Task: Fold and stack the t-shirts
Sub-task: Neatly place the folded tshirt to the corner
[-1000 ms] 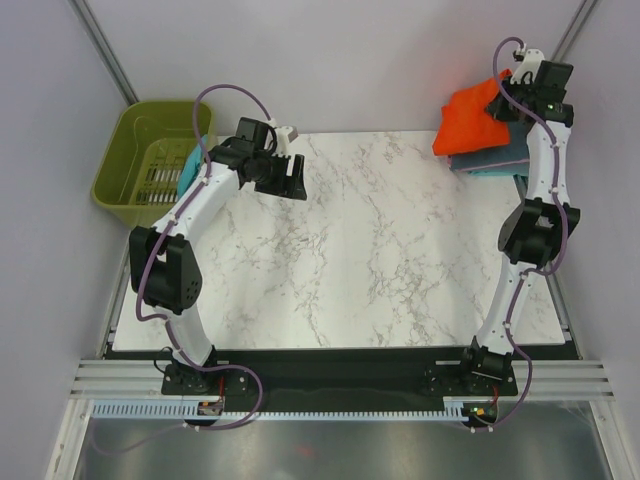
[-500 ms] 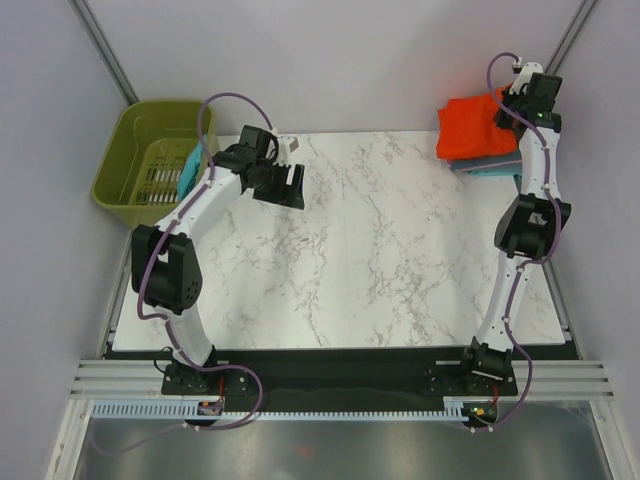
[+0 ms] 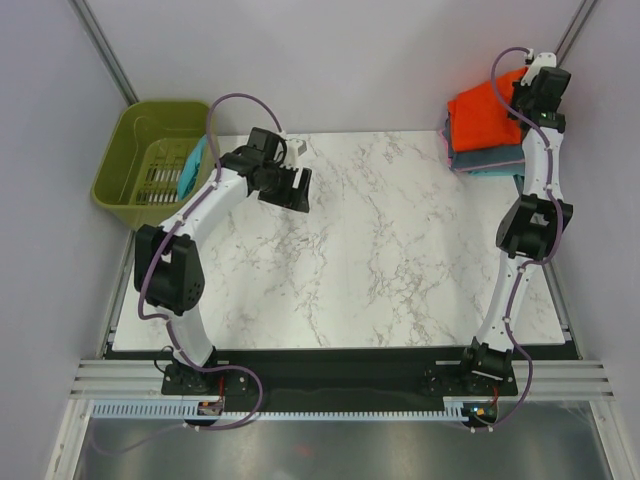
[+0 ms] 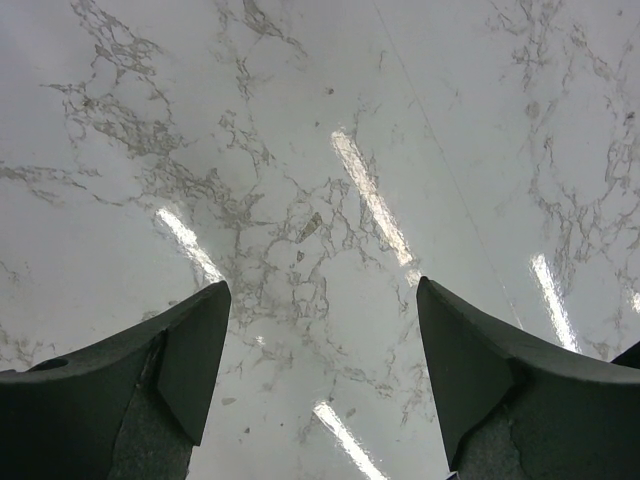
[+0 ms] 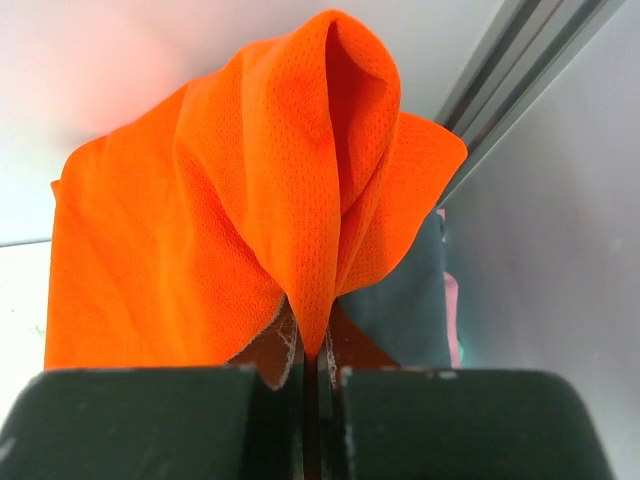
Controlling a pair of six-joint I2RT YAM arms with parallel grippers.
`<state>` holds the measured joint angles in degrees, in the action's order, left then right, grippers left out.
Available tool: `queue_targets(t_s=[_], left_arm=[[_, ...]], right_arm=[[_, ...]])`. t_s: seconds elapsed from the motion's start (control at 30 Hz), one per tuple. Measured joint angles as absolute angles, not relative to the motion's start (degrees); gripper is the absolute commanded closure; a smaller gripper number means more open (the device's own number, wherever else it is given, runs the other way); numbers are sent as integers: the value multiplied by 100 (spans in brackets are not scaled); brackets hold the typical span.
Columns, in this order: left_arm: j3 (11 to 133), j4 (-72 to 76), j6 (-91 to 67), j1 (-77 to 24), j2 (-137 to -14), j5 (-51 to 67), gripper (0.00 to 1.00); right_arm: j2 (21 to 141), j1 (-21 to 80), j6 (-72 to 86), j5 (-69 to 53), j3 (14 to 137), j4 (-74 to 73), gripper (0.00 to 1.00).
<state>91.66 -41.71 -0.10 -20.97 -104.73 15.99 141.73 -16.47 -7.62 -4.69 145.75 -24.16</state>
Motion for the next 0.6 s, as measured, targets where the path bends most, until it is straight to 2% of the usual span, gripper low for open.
queue_targets(t_s=[0.1, 0.13, 0.2, 0.23, 0.27, 0.33, 0.5, 0.6], left_arm=[[9166, -4171, -5, -2126, -10488, 1588, 17], [9166, -4171, -3, -2134, -10497, 1570, 17], [9166, -4171, 1, -2152, -10523, 1542, 16], [9166, -4171, 5, -2163, -10534, 1527, 16], [9166, -4174, 8, -2171, -10541, 1518, 16], [9166, -4174, 10, -2189, -10541, 1511, 16], [9188, -4176, 8, -2215, -10541, 1533, 16], [9244, -4185, 8, -2228, -10541, 1509, 18]], right_arm=[[14173, -1664, -773, -427, 14575, -2392, 100], [14173, -1673, -779, -401, 14575, -2392, 96], [14173, -1686, -762, -368, 14573, -2392, 55], [14173, -1693, -760, -346, 14573, -2388, 27], [14173, -1699, -775, -311, 14575, -2359, 16], [14173, -1717, -829, -239, 14577, -2294, 2], [13981, -1710, -867, 204, 14549, -2370, 2], [13327, -1708, -886, 285, 14114, -2353, 2]])
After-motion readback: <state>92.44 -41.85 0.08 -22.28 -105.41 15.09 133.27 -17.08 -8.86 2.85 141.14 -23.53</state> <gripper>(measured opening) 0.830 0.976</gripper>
